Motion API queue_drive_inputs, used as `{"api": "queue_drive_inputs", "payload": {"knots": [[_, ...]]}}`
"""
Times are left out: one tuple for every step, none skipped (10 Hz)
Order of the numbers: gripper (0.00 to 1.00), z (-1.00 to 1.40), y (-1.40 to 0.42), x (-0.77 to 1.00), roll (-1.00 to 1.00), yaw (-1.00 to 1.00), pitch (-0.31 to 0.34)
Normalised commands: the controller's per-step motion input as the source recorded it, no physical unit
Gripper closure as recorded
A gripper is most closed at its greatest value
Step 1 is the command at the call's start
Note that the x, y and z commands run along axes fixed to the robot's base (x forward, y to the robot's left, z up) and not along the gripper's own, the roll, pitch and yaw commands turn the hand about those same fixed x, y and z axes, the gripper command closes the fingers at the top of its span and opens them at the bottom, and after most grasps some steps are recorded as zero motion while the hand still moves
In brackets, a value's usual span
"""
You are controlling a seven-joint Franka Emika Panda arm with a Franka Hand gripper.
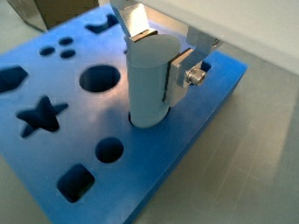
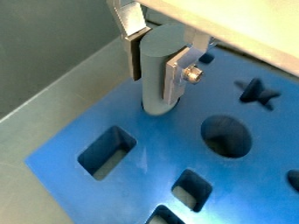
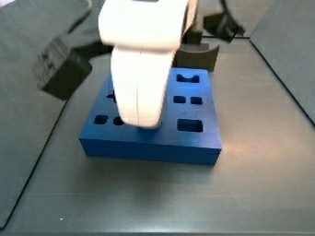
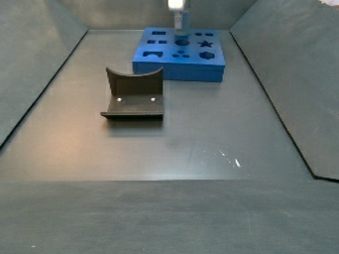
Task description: Insert the oval object.
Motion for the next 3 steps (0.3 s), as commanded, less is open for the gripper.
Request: {"api": "queue_drive_inputs", "payload": {"knots": [[1.0, -0.25, 0.0, 0.0, -0.06, 0.0, -0.124], [1.0, -0.02, 0.0, 0.0, -0.02, 0.0, -0.049], [1.0, 0.0, 0.0, 0.0, 0.0, 0.0, 0.0]]}}
